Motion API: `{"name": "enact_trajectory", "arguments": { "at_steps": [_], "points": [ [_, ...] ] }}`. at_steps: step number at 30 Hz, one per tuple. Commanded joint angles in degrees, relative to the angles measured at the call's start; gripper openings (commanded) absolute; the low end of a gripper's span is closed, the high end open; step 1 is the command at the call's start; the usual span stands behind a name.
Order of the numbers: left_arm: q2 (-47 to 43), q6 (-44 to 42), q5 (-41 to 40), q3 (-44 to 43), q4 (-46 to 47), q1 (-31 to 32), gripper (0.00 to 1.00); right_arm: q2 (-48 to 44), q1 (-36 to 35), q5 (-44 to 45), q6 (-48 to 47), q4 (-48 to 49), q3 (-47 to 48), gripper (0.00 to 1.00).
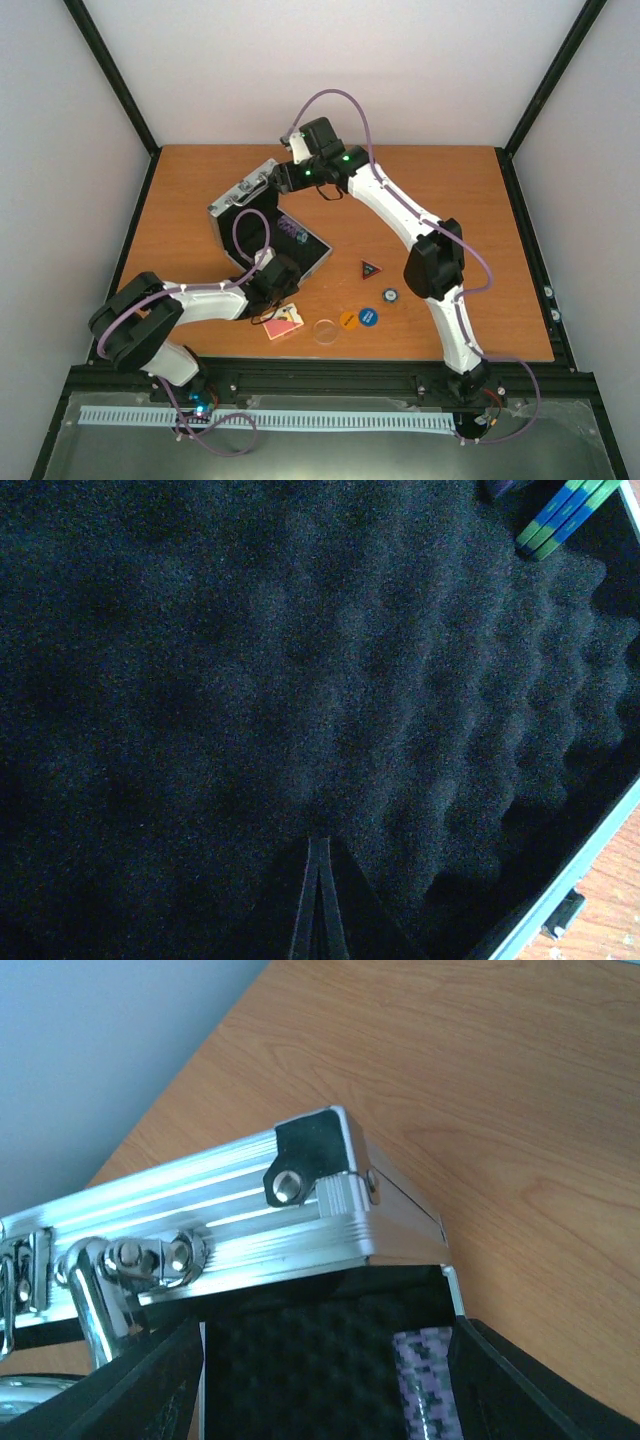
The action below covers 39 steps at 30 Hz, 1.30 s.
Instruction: Pack up texas hold em set
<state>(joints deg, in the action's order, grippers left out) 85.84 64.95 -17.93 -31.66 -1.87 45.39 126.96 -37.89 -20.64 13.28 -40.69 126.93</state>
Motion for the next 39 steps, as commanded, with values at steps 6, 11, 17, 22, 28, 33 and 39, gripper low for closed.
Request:
{"name": "enact_trajectory", "arguments": {
  "at_steps": [6, 11, 17, 22, 28, 33, 39],
  "points": [
    [3.68, 0.36, 4.24, 5.11, -11.34, 0.23, 0.01, 5.18, -2.44, -3.74, 0.41, 0.21, 7.9, 0.7],
    [3.29, 0.2, 4.14, 5.12, -11.57, 0.23, 0.01, 6.39, -2.85, -5.13, 1.45, 3.07, 8.9, 0.7],
    [2.99, 0.18, 4.07, 5.33, -11.84, 0.24, 0.01, 10.05, -3.04, -5.58, 1.58, 4.64, 12.63, 0.7],
    [2.24, 0.27, 3.79, 5.73, -12.25, 0.23, 0.01, 12.59, -3.05, -5.2, 1.49, 5.26, 14.65, 0.7],
    [2.46, 0.27, 3.79, 5.69, -12.22, 0.3, 0.01, 14.82, -3.04, -5.37, 1.41, 7.75, 15.37, 0.71],
    [2.61, 0.18, 3.7, 5.3, -12.49, 0.2, 0.01, 15.84, -3.07, -4.75, 0.76, 5.25, 17.02, 0.71],
    [2.83, 0.21, 3.7, 5.07, -12.46, 0.23, 0.01, 11.78, -2.99, -3.14, -0.59, 4.65, 10.81, 0.71]
  ]
}}
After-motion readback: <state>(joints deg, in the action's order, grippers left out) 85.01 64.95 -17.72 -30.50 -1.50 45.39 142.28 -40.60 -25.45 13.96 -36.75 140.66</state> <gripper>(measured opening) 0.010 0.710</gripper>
